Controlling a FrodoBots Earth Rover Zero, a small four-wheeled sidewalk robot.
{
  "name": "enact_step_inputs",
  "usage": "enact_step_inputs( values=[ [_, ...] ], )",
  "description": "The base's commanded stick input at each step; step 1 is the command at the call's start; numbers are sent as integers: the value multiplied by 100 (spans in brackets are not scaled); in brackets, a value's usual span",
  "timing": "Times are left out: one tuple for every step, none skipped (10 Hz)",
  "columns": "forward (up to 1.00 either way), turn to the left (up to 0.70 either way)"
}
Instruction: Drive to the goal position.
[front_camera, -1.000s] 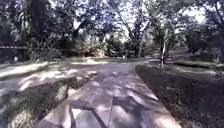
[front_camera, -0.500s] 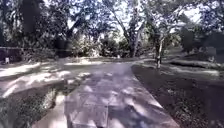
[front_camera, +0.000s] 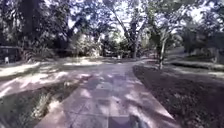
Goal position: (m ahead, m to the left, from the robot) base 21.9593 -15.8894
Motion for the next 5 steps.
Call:
enact_step_inputs(
  values=[
    [50,0],
    [50,0],
    [50,0],
    [50,0],
    [50,0]
  ],
)
